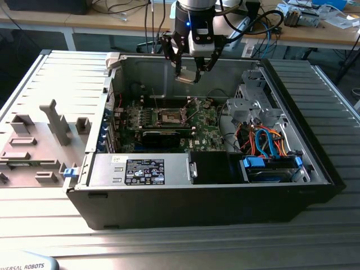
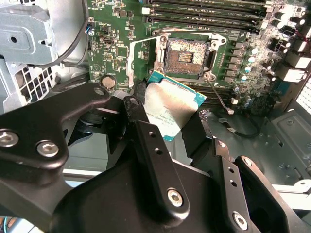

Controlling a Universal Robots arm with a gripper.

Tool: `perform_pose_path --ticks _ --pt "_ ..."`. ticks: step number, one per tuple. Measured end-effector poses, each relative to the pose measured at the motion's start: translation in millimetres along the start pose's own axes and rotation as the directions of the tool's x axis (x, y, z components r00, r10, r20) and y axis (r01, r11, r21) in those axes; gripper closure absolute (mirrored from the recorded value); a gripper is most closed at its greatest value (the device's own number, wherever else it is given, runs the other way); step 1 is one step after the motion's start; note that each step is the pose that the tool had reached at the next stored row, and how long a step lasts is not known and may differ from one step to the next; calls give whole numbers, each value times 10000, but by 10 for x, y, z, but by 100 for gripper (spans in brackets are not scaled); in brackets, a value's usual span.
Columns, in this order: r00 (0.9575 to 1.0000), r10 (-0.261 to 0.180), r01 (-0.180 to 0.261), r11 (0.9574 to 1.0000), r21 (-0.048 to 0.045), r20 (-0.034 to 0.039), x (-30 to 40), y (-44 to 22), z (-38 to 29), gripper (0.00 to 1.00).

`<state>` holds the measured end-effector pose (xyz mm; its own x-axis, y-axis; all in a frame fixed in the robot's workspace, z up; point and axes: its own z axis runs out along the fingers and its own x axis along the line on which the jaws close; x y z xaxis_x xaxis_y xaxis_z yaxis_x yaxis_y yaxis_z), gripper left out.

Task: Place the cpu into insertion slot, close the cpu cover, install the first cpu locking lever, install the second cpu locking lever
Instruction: 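Place the cpu into insertion slot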

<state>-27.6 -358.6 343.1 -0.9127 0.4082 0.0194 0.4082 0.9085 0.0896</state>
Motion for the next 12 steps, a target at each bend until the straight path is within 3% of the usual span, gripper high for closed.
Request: perform_pose_path --ticks 12 --pt "10000 48 -48 10000 -1 5 0 0 0 46"
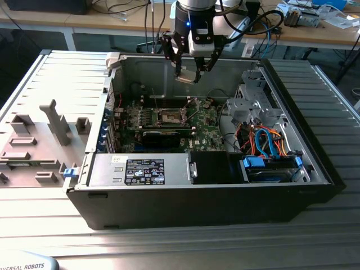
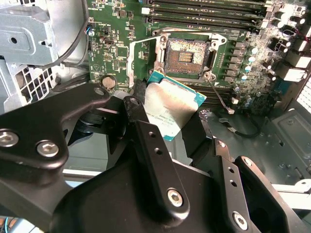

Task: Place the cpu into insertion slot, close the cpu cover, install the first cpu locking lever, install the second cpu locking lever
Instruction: 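Place the cpu into insertion slot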

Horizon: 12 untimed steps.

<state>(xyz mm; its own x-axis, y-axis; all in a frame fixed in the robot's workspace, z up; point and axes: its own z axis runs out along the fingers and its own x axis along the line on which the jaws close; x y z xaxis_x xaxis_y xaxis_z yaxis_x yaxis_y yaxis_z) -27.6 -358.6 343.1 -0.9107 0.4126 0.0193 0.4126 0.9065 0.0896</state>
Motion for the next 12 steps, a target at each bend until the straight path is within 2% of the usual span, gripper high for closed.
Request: perform_pose_path --ticks 12 --pt "10000 67 -67 10000 -2 6 0 0 0 46"
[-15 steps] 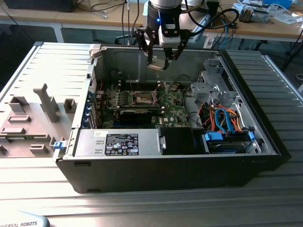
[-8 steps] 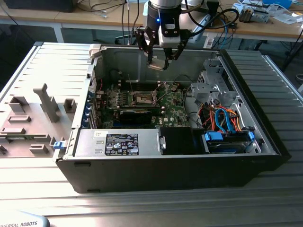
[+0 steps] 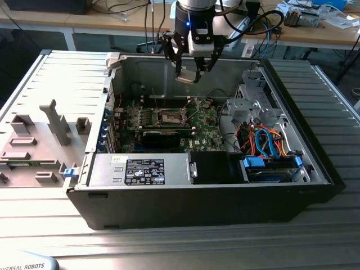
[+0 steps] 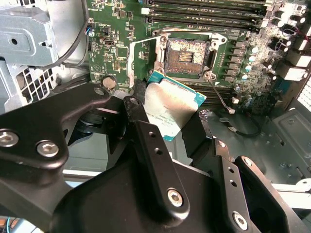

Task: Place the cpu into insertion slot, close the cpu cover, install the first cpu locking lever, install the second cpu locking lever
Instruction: 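Place the cpu into insertion slot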

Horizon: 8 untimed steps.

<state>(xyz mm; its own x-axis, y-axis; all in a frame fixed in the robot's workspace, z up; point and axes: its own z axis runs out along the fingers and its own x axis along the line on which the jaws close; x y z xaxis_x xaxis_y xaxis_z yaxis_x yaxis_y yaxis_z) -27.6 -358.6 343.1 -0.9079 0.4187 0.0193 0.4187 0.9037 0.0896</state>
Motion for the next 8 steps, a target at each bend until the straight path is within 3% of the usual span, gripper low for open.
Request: perform_pose_path --ticks 8 --pt "10000 90 -90 10000 -2 8 0 0 0 46"
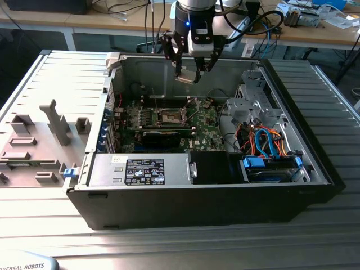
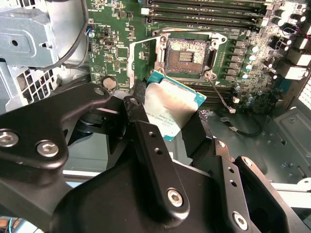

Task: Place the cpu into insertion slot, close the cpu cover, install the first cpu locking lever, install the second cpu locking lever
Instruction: 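Place the cpu into insertion slot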

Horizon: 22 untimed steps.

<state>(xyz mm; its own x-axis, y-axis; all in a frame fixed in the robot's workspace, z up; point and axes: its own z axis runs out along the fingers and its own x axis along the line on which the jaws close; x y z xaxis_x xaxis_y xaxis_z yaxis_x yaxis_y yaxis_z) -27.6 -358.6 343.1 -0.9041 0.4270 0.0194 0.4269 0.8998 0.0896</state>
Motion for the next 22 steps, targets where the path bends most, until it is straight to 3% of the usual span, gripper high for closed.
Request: perform_pose_path --ticks 18,20,22 --pt "9998 199 -199 9998 -4 18 0 0 0 46" --pt "9988 495 -495 9988 -10 45 0 0 0 46" --pt "9987 504 -504 9987 -11 45 0 0 0 46"
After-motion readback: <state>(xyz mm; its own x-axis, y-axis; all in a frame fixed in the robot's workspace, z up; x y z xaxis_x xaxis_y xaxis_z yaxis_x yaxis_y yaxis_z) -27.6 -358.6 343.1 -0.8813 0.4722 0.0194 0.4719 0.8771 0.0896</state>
